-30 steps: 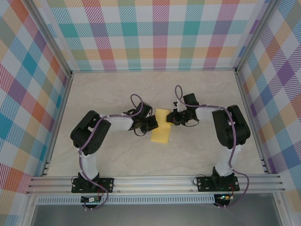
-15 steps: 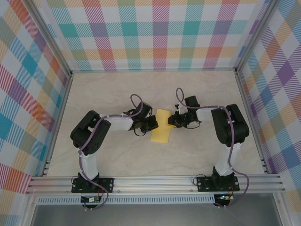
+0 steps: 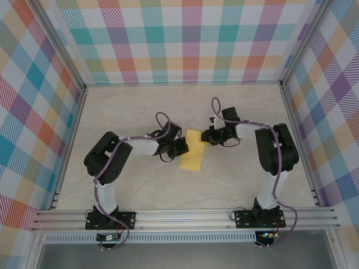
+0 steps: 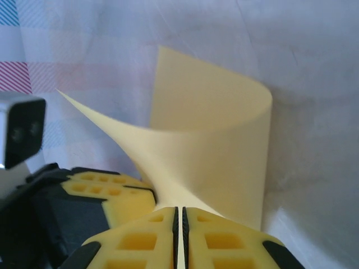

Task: Fold a paper plane with a square sheet of paper (pick it up from the middle)
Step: First fold in half a square sheet of paper at the center of the table.

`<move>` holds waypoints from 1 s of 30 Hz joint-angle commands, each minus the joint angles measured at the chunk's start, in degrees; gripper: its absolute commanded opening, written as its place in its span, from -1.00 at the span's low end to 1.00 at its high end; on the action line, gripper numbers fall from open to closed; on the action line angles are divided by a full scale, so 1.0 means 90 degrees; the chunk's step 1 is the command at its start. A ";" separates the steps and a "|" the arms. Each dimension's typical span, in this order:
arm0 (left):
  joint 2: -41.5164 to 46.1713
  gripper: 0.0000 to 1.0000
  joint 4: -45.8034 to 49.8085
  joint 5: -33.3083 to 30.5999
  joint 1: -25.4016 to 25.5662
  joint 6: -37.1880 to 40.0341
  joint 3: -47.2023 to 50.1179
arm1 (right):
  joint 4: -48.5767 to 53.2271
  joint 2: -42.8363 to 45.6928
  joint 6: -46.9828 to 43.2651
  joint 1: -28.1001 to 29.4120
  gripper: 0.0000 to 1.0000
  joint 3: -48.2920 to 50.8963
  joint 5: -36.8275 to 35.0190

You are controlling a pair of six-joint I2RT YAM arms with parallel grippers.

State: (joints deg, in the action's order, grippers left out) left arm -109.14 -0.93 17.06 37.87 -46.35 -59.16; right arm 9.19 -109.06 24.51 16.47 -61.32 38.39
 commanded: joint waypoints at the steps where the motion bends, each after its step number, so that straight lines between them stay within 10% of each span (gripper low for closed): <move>1: -0.0197 -1.00 0.0484 0.0023 0.0109 0.0147 0.0242 | 0.0199 -0.0249 -0.0210 -0.0040 -0.74 -0.0212 0.0071; 17: -0.0217 -1.00 0.0494 0.0036 0.0108 0.0178 0.0238 | 0.0726 -0.0757 -0.0311 -0.0043 -0.74 -0.0401 -0.0696; 30: -0.0216 -1.00 0.0484 0.0037 0.0111 0.0189 0.0276 | 0.0669 -0.0652 -0.0202 -0.0234 -0.74 -0.1097 0.0194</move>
State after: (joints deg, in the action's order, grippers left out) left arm -109.14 -1.78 17.34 37.87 -45.54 -58.74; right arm 14.48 -113.93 23.20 14.85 -69.04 37.98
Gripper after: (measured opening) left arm 0.038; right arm 0.130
